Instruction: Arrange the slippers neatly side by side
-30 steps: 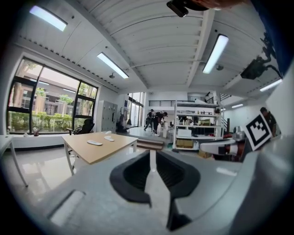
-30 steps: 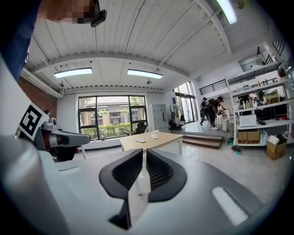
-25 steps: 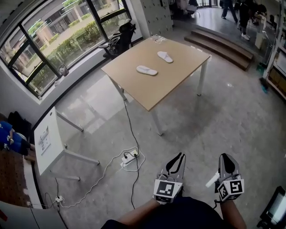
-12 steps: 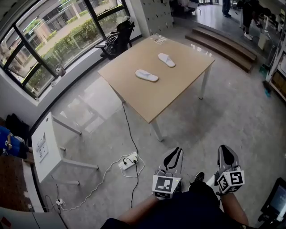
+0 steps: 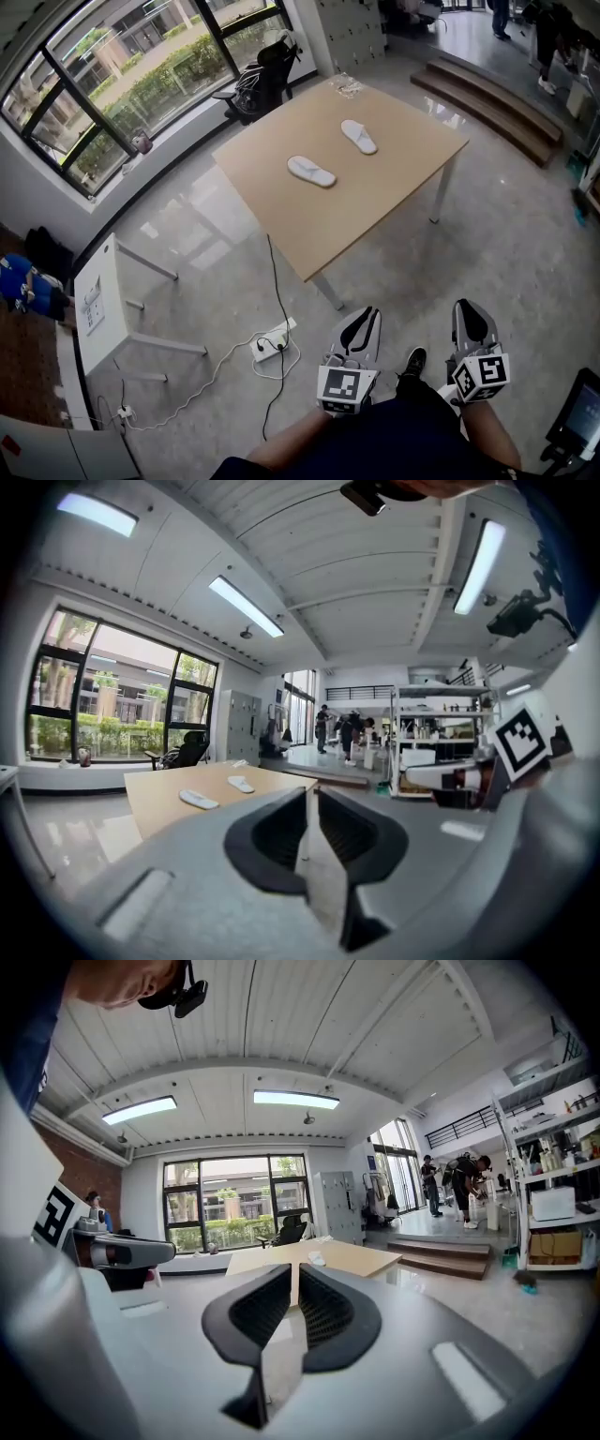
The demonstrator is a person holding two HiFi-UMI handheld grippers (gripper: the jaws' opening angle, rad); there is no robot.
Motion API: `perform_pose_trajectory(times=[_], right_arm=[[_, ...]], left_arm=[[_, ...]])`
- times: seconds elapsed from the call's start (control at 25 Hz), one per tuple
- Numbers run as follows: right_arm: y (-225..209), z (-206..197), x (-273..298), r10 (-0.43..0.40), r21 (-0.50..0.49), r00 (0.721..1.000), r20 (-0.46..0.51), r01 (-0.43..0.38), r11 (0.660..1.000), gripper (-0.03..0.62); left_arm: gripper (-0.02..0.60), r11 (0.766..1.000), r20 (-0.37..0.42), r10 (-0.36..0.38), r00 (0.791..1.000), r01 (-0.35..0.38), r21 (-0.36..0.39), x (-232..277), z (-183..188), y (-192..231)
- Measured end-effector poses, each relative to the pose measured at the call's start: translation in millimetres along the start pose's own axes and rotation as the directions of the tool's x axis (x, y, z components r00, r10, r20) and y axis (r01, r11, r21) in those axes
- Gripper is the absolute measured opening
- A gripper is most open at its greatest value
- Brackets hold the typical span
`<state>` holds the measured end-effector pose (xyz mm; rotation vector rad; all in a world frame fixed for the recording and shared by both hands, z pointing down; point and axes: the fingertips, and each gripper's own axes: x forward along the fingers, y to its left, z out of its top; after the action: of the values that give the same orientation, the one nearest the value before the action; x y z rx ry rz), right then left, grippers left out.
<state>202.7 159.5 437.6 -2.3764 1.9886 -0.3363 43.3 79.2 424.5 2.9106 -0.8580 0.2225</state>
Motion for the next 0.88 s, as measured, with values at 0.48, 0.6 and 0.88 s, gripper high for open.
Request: perform_pose_trajectory(times=[0.48, 0.6, 0.88], right_arm=[[-128.1, 26.7, 89.1, 0.1, 0.006, 0.995, -0.018, -0.1, 0.995, 0.031], [-132.1, 30.6, 96.4, 0.118, 0.01, 0.993, -0.016, -0.118, 0.993, 0.031], [-144.3, 35.1, 136.9, 0.152, 0.012, 0.988, -0.021, -0.152, 0.988, 0.031]], left_arm=[[0.041, 0.994, -0.002, 0.106, 0.994, -0.106, -0.004, 135.6, 29.2, -31.5], [0.041, 0.991, -0.004, 0.131, 0.991, -0.131, 0.0, 138.4, 32.9, -28.5], [0.041, 0.983, -0.001, 0.181, 0.983, -0.181, -0.007, 165.3, 37.4, -8.0]])
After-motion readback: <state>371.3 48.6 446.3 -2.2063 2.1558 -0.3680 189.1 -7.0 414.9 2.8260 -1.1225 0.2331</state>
